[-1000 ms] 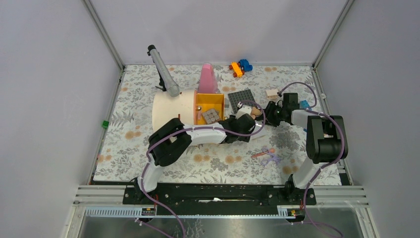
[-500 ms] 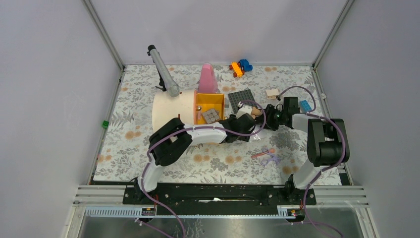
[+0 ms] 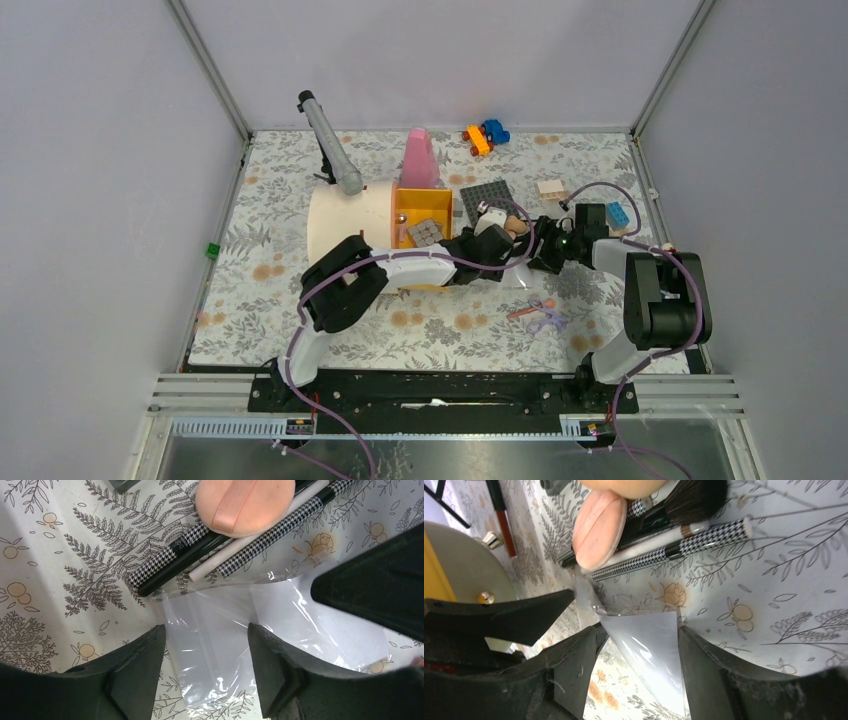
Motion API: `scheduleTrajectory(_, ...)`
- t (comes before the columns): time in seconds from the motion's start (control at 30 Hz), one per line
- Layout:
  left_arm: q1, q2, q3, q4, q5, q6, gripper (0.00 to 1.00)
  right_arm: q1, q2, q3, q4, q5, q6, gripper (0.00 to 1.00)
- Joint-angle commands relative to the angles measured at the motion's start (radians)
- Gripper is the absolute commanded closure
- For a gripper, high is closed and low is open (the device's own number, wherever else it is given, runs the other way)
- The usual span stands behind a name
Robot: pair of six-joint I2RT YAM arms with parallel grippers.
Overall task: Organize the makeup
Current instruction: Pick up the makeup tool from the center of the board.
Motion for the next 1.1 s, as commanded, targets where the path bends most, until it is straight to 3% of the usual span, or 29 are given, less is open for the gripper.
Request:
scheduleTrajectory(0.0,0.007,0.041,-0.026,0.038,0.061,-0.006,0.37,0.012,-0.020,-0.051,0.000,-0.107,0.055,0.31)
scheduleTrajectory(0.3,0.007,0.047,-0.022,0.037,0.071,-0.002,0.38,0.012,-0.018,-0.126,0.107,-0.124,0.132,0.31)
scheduleTrajectory(0.77,0.007,0.052,-0.022,0.038,0.076,-0.007,0.38,0.012,-0.190,-0.272,0.275,-0.032,0.378,0.29)
scheduleTrajectory(0.87,0.007,0.051,-0.021,0.035,0.076,-0.007,0.38,0.012,-0.194,-0.270,0.278,-0.027,0.359,0.38)
scheduleTrajectory(1.07,0.007,0.030,-0.024,0.033,0.077,-0.006,0.38,0.012,-0.211,-0.280,0.285,-0.010,0.340,0.64)
